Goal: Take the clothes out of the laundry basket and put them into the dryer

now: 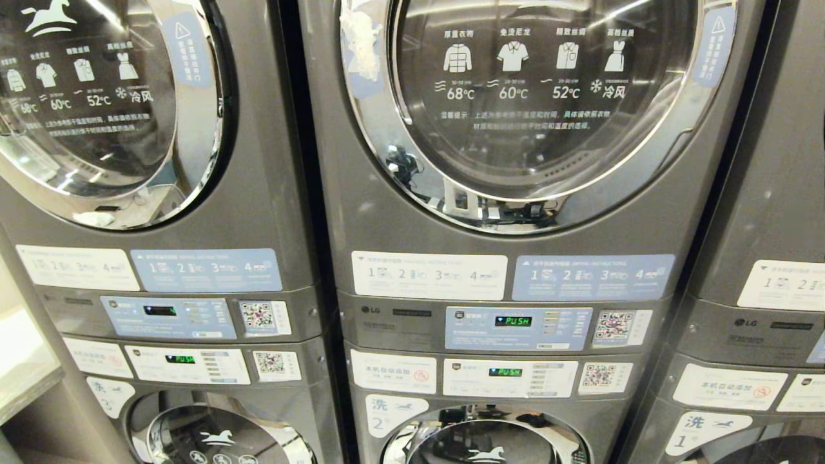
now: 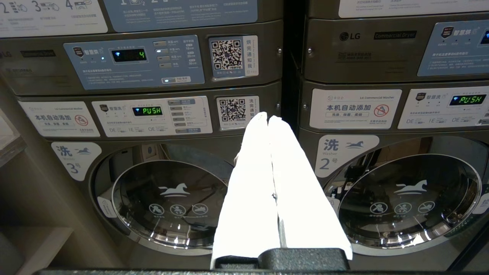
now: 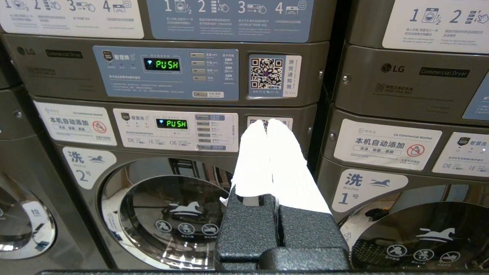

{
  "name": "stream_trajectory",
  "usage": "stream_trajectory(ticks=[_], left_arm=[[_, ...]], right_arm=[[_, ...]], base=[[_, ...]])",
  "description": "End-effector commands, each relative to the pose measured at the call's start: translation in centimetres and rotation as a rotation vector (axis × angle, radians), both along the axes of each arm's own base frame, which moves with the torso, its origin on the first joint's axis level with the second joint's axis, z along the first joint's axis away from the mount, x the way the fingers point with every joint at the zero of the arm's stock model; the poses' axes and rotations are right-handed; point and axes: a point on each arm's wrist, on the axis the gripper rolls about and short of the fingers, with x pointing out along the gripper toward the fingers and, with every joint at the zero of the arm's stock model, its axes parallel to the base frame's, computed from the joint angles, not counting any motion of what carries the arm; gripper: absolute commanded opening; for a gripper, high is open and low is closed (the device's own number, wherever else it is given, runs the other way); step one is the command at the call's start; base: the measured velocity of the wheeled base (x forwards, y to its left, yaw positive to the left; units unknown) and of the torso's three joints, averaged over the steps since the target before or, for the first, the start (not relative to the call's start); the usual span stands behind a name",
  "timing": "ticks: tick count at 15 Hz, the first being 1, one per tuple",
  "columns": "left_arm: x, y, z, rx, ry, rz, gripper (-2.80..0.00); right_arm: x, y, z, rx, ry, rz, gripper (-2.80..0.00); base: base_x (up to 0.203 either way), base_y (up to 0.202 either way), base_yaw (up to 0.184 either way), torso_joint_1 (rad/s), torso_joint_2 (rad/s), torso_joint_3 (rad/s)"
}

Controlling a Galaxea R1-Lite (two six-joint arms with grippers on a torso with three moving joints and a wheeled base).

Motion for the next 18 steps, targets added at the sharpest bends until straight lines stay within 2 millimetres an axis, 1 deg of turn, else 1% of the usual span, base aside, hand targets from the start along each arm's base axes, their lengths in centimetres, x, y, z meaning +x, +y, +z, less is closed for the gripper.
stream_trajectory(ticks=[1, 18], left_arm=[[0.0, 0.0, 0.0, 0.0, -0.001, 0.0, -2.8], [0.0, 0.0, 0.0, -0.002, -0.001, 0.002, -2.8]], right_arm=[[0.0, 0.0, 0.0, -0.012, -0.001, 0.001, -2.8], [0.0, 0.0, -0.02, -0.004, 0.001, 0.002, -2.8]], base=[[0.0, 0.0, 0.0, 0.0, 0.0, 0.0], [0.0, 0.0, 0.0, 0.0, 0.0, 0.0]])
